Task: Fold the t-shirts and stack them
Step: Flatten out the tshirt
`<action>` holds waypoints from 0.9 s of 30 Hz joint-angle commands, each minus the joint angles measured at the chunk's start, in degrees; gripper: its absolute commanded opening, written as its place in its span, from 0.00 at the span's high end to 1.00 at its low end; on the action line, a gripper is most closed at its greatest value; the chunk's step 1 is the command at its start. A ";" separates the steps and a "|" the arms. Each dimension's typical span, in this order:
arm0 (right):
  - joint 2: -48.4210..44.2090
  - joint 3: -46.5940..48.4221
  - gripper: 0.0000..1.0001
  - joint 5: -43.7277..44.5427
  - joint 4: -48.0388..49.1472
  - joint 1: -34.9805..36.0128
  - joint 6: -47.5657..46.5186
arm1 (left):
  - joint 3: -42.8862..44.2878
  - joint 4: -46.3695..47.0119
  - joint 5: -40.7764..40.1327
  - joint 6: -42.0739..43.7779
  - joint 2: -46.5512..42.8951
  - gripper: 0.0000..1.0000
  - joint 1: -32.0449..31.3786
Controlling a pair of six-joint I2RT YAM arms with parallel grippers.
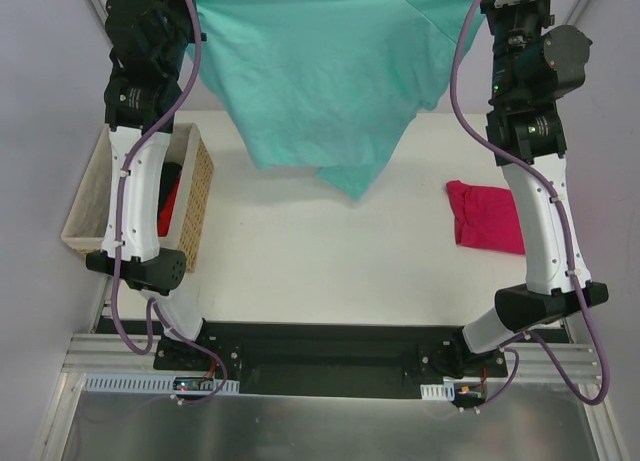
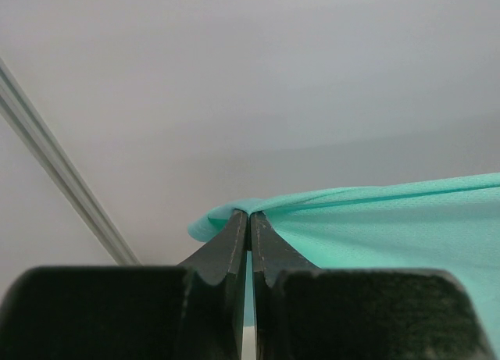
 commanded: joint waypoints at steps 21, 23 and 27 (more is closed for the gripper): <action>13.92 4.07 0.99 5.81 4.69 -5.87 7.85 | 2.93 2.31 -5.75 -0.99 13.52 1.00 -0.90; 15.07 4.95 0.99 5.28 4.43 -6.40 9.00 | 4.16 2.66 -5.84 -1.34 15.19 1.00 -0.90; 15.77 4.95 0.99 5.28 4.34 -7.46 9.35 | 5.04 3.45 -5.93 -3.19 16.95 1.00 -0.90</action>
